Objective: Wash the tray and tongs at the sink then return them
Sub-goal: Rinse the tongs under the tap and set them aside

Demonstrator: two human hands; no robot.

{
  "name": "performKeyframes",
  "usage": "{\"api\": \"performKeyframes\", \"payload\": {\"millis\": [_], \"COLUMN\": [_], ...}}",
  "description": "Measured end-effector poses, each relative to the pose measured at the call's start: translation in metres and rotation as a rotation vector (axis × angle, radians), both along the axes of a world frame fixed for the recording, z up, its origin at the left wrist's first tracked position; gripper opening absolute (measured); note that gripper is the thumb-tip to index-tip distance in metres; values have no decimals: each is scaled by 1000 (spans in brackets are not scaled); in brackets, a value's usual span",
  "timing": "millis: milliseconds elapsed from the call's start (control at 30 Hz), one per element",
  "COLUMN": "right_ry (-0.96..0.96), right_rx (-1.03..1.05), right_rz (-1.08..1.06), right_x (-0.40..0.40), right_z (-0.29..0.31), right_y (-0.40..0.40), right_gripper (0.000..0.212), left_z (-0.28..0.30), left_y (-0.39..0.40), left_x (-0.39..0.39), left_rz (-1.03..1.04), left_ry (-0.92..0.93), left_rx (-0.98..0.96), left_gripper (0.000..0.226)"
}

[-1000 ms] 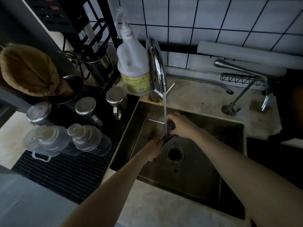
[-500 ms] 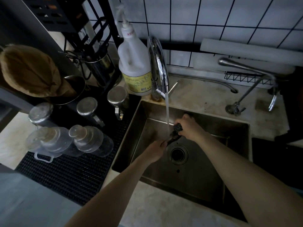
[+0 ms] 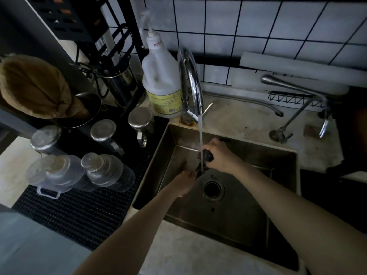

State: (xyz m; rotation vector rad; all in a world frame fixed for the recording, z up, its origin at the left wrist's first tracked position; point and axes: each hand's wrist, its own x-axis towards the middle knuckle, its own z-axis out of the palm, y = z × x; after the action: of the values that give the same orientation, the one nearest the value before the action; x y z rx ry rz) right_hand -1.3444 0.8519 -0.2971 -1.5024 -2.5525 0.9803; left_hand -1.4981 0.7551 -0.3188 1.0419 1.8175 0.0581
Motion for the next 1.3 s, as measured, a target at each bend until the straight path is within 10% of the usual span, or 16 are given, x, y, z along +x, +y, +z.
{"api": "performKeyframes", "payload": {"millis": [300,633,1300], "right_ry": [-119,-24,14], "right_rx": [121,-23,-13], "right_rz": [72,-470,-278], "right_x": [1,12,-3], "right_z": [-13,-13,-17], "right_y": [-16,-13,-22], "right_gripper": [40,57,35], "left_z": [-2,5,3], "left_y": [-4,-8,-10], "left_x": [8,6,2], "left_rz": [-52,348,476], "left_ry": [-17,-199,-315], "left_rx": [88,-98,9], "left_gripper": [42,50,45]}}
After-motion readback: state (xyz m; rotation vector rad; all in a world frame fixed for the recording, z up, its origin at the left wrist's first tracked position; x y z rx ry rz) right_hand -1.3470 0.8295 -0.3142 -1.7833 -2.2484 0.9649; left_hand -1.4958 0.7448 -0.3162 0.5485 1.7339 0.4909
